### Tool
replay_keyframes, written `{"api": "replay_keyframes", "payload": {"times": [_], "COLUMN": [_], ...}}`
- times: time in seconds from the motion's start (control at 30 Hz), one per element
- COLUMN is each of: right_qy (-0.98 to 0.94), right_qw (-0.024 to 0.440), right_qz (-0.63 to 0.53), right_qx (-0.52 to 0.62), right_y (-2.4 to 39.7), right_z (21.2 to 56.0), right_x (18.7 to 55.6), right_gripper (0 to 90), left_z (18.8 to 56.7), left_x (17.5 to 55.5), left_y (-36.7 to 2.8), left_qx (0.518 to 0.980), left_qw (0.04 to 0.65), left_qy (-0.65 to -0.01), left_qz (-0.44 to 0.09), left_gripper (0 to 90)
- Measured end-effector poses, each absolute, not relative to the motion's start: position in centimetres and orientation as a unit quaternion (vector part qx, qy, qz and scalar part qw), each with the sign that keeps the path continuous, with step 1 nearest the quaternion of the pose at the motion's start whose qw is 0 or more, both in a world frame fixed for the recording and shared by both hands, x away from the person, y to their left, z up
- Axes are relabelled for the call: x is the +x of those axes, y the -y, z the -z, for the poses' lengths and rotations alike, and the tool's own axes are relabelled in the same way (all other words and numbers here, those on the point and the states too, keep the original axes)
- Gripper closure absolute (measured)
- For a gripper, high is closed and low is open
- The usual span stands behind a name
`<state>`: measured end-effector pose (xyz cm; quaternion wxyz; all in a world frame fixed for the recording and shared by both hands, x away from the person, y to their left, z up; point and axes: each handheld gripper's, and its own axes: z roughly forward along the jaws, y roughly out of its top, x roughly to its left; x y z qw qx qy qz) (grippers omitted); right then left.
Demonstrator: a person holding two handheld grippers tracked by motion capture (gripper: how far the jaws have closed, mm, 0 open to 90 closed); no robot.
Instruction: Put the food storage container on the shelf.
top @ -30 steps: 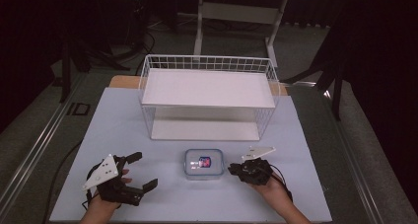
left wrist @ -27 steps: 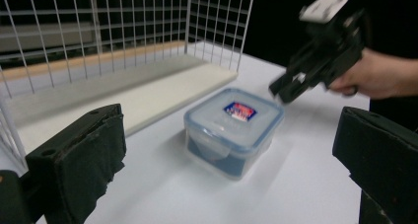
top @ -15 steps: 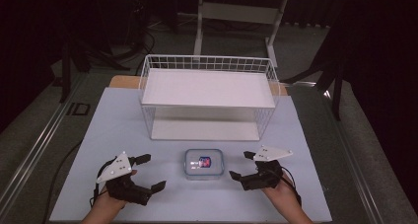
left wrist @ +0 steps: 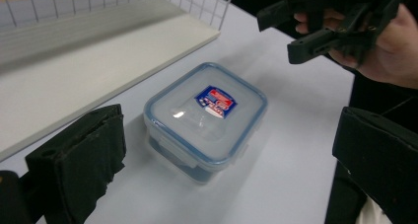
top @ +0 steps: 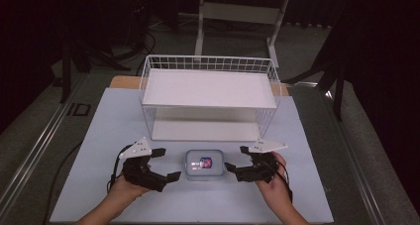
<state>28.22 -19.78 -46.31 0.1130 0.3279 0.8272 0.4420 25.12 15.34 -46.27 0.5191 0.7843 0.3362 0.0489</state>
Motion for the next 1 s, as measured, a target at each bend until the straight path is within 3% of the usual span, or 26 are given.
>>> {"api": "replay_keyframes", "payload": {"times": [0.1, 0.2, 0.3, 0.37, 0.67, 0.8, 1.0], "right_qy": [-0.812, -0.801, -0.789, -0.783, -0.758, -0.744, -0.731], "right_qw": [0.065, 0.062, 0.021, -0.021, -0.074, -0.1, -0.139], "right_qz": [-0.45, -0.44, -0.444, -0.437, -0.42, -0.415, -0.399], "right_qx": [0.367, 0.402, 0.424, 0.441, 0.493, 0.515, 0.537], "right_y": [19.6, 19.1, 19.0, 18.9, 19.0, 18.9, 18.9], "right_z": [46.9, 47.2, 47.5, 48.0, 49.4, 50.1, 51.3], "right_x": [28.8, 29.1, 29.5, 30.0, 31.4, 32.1, 32.5], "right_gripper": [11.6, 11.1, 10.4, 13.8, 23.6, 23.6, 30.6], "left_z": [46.8, 47.6, 48.4, 48.9, 50.9, 51.4, 52.3], "left_x": [26.1, 27.0, 27.7, 28.2, 30.2, 30.5, 30.7], "left_y": [-14.8, -14.5, -14.2, -14.1, -13.3, -13.3, -13.0], "left_qx": [0.774, 0.767, 0.753, 0.745, 0.719, 0.711, 0.709], "left_qw": [0.52, 0.516, 0.509, 0.504, 0.472, 0.462, 0.436], "left_qy": [-0.361, -0.383, -0.416, -0.435, -0.499, -0.516, -0.537], "left_qz": [-0.018, 0.006, 0.035, 0.043, 0.109, 0.118, 0.138], "left_gripper": [0.8, 0.8, 0.8, 0.8, 0.9, 5.7, 15.4]}}
